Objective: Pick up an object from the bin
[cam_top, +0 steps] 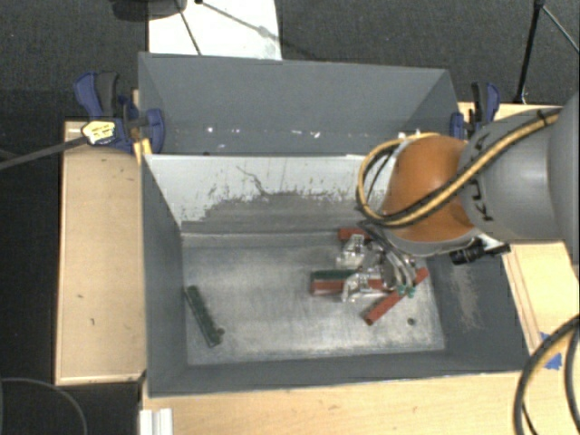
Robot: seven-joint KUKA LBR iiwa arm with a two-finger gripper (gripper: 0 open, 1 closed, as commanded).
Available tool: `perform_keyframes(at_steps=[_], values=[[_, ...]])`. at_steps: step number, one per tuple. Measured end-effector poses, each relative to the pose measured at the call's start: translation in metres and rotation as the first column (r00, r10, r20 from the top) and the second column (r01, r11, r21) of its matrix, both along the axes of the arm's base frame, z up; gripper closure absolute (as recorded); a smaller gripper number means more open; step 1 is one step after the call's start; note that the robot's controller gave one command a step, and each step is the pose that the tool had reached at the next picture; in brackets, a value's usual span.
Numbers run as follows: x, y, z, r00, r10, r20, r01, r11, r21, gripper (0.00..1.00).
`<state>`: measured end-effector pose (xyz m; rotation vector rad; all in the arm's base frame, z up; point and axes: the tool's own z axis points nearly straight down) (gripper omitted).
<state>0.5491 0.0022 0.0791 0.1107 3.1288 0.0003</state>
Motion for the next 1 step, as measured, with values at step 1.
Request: perform_keyframes(at_steps=[1], values=[[-0.004, 0.0005, 0.0189, 1.0, 0.0, -0.015, 0.0, 1.0, 0.001, 1.0]])
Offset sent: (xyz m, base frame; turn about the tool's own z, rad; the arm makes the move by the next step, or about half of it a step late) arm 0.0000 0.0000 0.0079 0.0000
